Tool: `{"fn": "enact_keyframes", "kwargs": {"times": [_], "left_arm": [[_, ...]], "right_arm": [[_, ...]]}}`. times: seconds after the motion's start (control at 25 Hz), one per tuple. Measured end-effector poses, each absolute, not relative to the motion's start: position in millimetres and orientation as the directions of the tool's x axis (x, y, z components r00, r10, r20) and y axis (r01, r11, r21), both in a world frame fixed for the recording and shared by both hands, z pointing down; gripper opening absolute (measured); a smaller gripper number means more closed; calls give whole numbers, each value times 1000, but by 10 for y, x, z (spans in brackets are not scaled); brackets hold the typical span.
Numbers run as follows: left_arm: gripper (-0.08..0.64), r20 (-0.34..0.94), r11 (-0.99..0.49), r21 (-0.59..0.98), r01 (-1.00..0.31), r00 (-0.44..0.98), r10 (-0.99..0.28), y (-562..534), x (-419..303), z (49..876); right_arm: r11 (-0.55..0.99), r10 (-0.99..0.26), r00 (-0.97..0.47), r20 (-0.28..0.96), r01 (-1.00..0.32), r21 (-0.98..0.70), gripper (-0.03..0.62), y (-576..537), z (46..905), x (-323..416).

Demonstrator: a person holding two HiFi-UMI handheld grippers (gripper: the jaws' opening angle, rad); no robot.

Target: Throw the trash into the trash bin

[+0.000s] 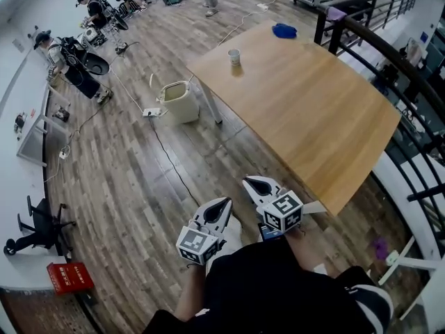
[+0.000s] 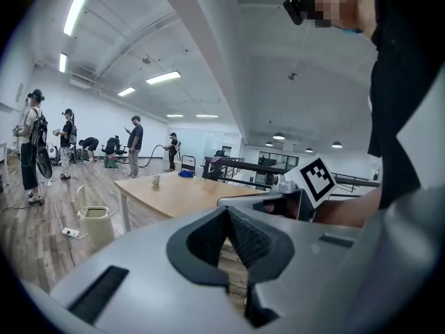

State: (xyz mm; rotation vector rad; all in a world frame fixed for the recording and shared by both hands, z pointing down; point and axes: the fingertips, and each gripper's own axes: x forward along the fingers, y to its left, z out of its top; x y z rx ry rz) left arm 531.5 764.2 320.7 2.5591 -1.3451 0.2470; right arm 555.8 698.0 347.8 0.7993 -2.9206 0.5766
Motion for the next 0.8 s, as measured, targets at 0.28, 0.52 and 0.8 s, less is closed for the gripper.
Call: {"fn": "enact_keyframes", "kwargs": {"times": [0.28, 0.52, 0.8], "left_arm": [[-2, 202, -569, 189, -801, 598, -775, 6667, 4809, 3443], [-2, 152, -603, 232, -763, 641, -752, 5626, 4073, 3168], [-2, 121, -597, 227, -770, 630, -767, 4890, 3175, 3033]], "right_arm": [[796, -508, -835, 209, -548, -256, -2, 6004, 3573, 5092], [777, -544, -806, 233, -589, -223, -2, 5069, 3294, 4464], [776, -564, -796, 218, -602, -187, -2, 4242, 3095, 3780]]}}
